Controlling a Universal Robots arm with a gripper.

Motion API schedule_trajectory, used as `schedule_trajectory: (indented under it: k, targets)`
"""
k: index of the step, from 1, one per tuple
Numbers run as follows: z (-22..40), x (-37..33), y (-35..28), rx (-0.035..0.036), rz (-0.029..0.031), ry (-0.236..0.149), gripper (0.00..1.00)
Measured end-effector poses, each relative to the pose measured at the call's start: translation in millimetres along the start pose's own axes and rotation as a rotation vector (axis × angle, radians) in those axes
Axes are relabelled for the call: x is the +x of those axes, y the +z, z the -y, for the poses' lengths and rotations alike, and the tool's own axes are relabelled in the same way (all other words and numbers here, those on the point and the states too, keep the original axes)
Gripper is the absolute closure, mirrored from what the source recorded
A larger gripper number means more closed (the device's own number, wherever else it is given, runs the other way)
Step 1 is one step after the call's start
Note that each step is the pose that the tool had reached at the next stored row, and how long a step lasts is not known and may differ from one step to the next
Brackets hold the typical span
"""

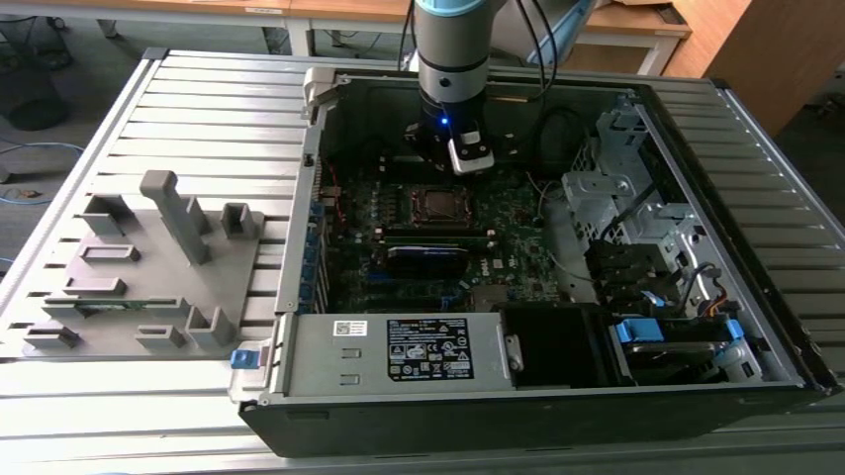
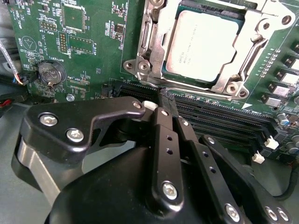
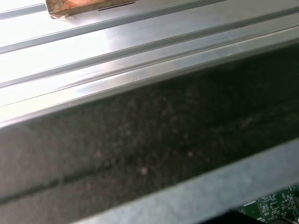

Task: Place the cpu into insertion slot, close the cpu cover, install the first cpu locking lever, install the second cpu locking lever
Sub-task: 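Install the first cpu locking lever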

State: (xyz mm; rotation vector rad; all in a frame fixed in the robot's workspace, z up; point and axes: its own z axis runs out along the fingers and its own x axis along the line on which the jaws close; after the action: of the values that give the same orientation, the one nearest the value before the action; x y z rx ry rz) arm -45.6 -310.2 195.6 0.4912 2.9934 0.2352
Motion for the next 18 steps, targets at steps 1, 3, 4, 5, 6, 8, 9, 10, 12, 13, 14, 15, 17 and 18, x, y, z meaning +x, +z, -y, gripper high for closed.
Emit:
schedule_trajectory:
  k: [1,3,4,5,6,8,9,10,12,13,14,15,17,18]
  targets:
    - [0.0,0.0,0.0,0.0,0.0,0.0,0.89]
    - [0.0,0.0,0.0,0.0,-0.0001,0.0,0.89]
    - [0.1,0.0,0.0,0.0,0.0,0.0,0.89]
    - [0.1,0.0,0.0,0.0,0.0,0.0,0.89]
    - [0.1,0.0,0.0,0.0,0.0,0.0,0.89]
    - [0.1,0.0,0.0,0.0,0.0,0.0,0.89]
    - [0.7,-0.3,-0.1,0.0,0.0,0.0,0.89]
    - [1.4,-0.5,-0.2,0.0001,0.0,0.0,0.89]
    - [1.4,-0.5,-0.2,0.0,0.0,0.0,0.89]
    - [1.4,-0.5,-0.2,0.0,0.0,0.0,0.89]
    - [1.4,-0.5,-0.2,0.0,0.0,0.0,0.89]
    - [1.4,-0.5,-0.2,0.0001,0.0,0.0,0.89]
    - [1.5,-0.5,-0.2,0.0,0.0,0.0,0.89]
    - [1.5,-0.5,-0.2,0.0,0.0,0.0,0.89]
